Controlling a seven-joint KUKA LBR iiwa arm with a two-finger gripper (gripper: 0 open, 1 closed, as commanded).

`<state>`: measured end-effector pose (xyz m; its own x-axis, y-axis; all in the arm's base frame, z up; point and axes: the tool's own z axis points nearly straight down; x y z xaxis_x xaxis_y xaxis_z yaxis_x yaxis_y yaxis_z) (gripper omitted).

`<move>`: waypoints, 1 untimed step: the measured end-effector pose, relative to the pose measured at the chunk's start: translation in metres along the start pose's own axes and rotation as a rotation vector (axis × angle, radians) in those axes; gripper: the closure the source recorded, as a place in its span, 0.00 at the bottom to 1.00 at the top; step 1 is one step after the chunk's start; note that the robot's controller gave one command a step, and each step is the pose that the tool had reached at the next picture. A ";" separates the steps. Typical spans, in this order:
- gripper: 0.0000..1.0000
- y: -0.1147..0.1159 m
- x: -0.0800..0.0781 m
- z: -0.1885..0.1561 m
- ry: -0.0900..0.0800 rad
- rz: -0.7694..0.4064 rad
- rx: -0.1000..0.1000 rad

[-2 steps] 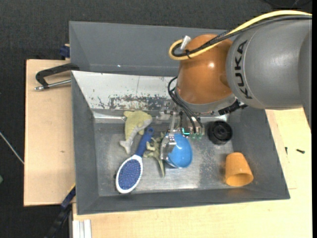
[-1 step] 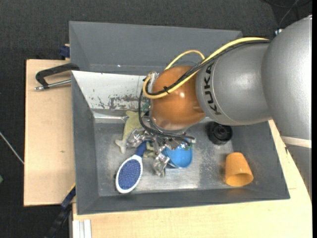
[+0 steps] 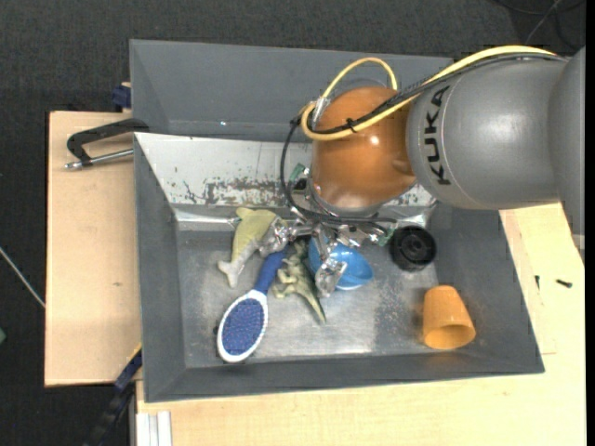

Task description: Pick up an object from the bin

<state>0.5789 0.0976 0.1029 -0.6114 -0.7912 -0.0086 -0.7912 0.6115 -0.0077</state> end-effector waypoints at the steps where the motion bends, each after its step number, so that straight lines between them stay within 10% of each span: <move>1: 0.00 0.026 -0.030 0.002 0.002 -0.290 -0.007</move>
Offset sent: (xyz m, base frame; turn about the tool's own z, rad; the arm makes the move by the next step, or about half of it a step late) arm -0.0027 0.0379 -0.0029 -0.2922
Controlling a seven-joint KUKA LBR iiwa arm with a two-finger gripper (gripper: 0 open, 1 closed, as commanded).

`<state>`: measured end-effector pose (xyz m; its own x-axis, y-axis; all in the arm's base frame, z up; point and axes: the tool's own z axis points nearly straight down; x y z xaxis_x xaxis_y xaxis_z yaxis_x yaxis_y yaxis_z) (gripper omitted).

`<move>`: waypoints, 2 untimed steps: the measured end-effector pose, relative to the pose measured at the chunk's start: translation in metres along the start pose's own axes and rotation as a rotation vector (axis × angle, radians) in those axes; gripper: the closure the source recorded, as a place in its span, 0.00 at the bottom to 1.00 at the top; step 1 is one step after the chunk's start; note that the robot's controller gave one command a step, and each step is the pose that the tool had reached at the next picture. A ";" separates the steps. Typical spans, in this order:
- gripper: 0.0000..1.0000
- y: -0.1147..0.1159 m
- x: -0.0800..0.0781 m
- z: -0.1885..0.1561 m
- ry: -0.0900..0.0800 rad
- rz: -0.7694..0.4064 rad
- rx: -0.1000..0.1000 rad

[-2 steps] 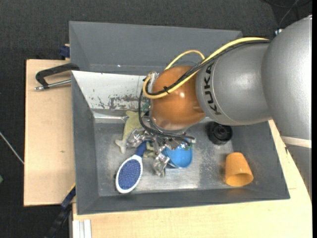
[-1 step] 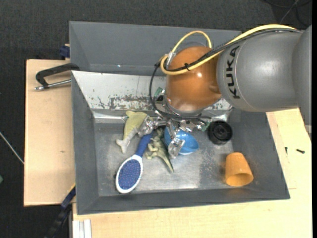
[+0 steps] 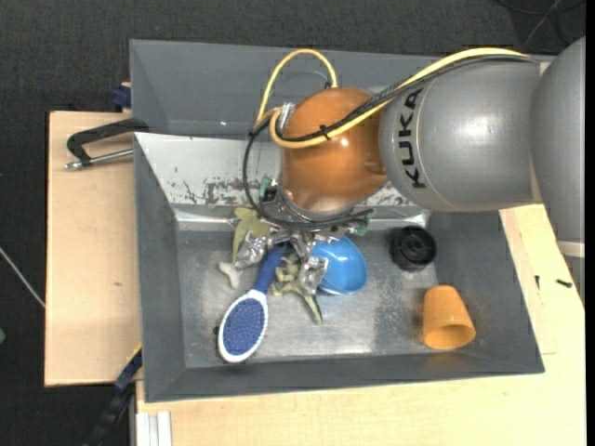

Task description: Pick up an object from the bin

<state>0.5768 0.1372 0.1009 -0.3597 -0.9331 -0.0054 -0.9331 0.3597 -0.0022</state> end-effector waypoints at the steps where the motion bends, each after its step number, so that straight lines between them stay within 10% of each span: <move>1: 0.00 -0.014 -0.009 0.023 0.031 -0.196 -0.024; 2: 0.00 -0.014 -0.010 0.017 0.015 -0.190 -0.013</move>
Offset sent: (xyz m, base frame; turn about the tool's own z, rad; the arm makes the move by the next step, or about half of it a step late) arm 0.0174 0.0061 -0.0309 -0.2038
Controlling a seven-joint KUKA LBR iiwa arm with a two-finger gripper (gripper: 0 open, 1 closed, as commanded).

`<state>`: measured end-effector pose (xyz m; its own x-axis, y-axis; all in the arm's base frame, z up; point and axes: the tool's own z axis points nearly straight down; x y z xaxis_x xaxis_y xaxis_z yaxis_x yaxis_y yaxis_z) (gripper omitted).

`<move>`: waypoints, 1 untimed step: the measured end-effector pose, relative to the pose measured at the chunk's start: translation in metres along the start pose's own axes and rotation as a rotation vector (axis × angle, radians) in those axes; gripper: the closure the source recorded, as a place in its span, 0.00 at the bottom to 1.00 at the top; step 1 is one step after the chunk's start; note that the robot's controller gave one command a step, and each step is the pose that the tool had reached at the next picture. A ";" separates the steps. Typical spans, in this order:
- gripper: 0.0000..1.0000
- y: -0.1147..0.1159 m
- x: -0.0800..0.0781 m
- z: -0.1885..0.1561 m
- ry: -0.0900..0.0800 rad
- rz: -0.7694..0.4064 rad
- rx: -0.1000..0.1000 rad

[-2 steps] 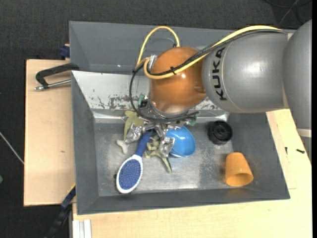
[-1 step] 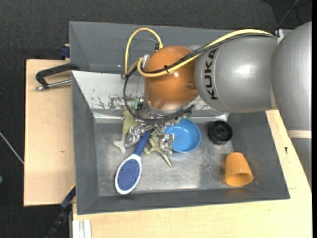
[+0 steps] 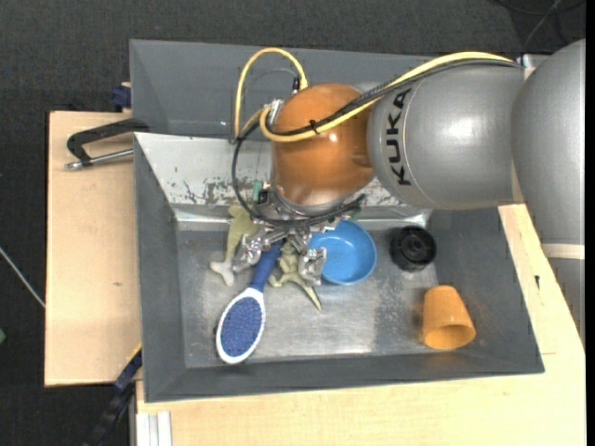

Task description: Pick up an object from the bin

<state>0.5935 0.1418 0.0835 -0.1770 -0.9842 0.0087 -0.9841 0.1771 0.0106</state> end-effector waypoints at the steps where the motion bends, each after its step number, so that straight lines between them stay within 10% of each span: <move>1: 1.00 0.000 -0.001 0.005 -0.012 -0.002 0.010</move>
Offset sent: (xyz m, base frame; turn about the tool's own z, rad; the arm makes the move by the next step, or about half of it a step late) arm 0.0000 0.0000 0.0000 0.0000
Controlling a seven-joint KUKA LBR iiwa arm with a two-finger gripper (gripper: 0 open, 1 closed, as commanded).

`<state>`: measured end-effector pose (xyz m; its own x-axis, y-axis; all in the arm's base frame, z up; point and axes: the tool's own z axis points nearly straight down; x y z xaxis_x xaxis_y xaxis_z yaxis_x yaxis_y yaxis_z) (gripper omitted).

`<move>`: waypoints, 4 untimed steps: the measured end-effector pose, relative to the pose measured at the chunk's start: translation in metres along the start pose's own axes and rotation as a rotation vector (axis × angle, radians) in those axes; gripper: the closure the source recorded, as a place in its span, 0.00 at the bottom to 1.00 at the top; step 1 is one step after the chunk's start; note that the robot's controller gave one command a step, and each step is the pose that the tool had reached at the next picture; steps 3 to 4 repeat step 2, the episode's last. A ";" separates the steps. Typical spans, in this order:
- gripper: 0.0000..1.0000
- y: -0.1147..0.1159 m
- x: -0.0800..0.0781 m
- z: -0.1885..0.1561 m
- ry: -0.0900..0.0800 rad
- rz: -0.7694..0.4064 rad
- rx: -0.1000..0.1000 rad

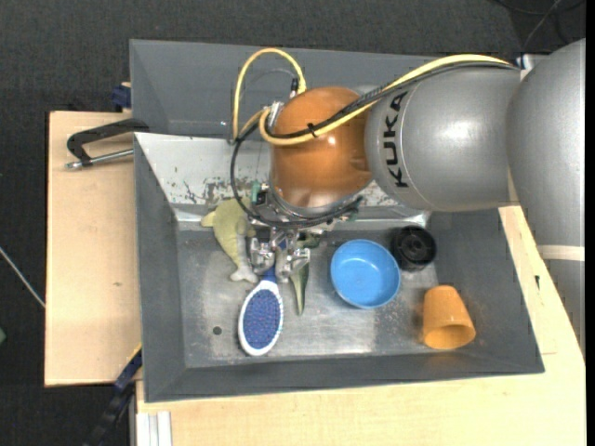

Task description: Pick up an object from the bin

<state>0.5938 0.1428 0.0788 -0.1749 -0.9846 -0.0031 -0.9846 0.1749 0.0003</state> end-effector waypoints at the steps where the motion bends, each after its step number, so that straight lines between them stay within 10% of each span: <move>1: 1.00 0.000 -0.002 -0.002 -0.001 0.003 0.001; 4: 1.00 -0.001 -0.003 -0.029 -0.003 0.007 0.006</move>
Offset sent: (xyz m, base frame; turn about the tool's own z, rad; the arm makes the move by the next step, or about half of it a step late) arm 0.0000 0.0001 0.0011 0.0000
